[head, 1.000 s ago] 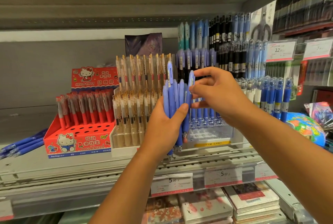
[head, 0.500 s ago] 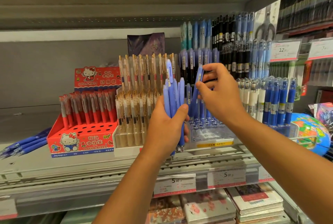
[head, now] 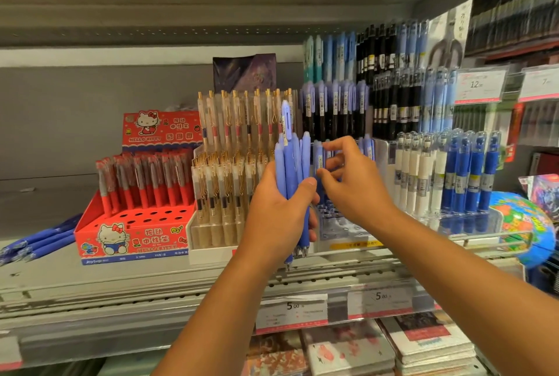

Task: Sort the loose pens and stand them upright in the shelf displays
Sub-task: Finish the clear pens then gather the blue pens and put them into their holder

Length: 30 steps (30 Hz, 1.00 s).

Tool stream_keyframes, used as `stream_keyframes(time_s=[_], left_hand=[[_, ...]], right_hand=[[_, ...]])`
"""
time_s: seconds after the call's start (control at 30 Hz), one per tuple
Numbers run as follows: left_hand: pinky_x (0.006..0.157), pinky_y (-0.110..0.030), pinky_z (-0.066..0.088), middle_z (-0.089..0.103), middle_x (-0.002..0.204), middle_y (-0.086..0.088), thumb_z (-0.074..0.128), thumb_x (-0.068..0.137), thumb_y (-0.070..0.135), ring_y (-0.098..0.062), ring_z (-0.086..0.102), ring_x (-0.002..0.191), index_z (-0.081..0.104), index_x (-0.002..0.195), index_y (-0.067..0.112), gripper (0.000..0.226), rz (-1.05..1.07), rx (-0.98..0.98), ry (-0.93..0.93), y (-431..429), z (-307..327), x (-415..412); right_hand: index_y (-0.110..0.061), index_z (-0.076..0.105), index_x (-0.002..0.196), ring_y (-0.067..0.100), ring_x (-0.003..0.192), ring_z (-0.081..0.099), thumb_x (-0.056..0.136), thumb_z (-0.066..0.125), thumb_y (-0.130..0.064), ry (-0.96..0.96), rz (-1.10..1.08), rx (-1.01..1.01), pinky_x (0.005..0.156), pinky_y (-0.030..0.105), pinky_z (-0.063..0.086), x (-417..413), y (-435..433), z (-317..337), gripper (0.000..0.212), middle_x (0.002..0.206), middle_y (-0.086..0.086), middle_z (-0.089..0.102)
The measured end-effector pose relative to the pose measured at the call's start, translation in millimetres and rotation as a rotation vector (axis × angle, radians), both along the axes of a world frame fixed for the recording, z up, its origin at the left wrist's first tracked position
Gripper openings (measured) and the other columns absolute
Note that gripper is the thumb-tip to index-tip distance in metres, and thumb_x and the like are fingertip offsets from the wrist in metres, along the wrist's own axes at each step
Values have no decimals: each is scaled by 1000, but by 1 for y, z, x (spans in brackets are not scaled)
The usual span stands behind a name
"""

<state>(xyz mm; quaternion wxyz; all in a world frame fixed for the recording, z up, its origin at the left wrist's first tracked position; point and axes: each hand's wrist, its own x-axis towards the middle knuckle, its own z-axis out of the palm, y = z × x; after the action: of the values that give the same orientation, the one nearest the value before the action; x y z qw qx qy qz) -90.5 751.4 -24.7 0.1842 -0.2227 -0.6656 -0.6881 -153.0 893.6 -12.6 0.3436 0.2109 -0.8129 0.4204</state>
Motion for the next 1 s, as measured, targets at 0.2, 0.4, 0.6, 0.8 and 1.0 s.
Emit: stream_keyframes(time_s=[0.2, 0.4, 0.6, 0.8, 1.0], left_hand=[[48, -31, 53, 70, 80, -5, 58, 99, 21, -18, 60, 51, 51, 112, 42, 26, -22, -37, -2, 0, -1, 1], [49, -31, 53, 71, 80, -7, 58, 99, 20, -18, 60, 52, 54, 110, 35, 19, -26, -33, -4, -1, -1, 2], [48, -30, 53, 71, 79, -5, 58, 99, 21, -17, 60, 51, 53, 112, 32, 18, -18, -41, -26, -1, 0, 1], [50, -34, 56, 70, 77, -1, 60, 97, 24, -21, 63, 54, 55, 112, 39, 22, -36, -85, -28, 0, 1, 2], [53, -41, 59, 71, 78, -2, 61, 97, 26, -27, 66, 57, 57, 109, 37, 18, -57, -119, -59, 1, 3, 3]], right_hand=[[-31, 44, 120, 6, 75, 61, 93, 64, -17, 4, 14, -29, 64, 18, 48, 2, 2, -5, 36, 86, -5, 58], [-27, 46, 114, 4, 72, 60, 92, 67, -21, -49, 10, -125, 57, 12, 46, 1, 3, -6, 31, 84, -4, 62], [-21, 61, 99, 4, 71, 55, 97, 59, -20, -28, 229, -315, 62, 21, 48, 10, 4, -3, 4, 85, -3, 61], [-19, 68, 104, 13, 68, 61, 86, 69, -28, -116, 577, -361, 63, 37, 56, 23, 6, 1, 20, 80, -7, 68], [-17, 67, 94, 16, 72, 64, 85, 71, -12, -138, 625, -424, 69, 30, 57, 19, 11, 1, 12, 79, -5, 69]])
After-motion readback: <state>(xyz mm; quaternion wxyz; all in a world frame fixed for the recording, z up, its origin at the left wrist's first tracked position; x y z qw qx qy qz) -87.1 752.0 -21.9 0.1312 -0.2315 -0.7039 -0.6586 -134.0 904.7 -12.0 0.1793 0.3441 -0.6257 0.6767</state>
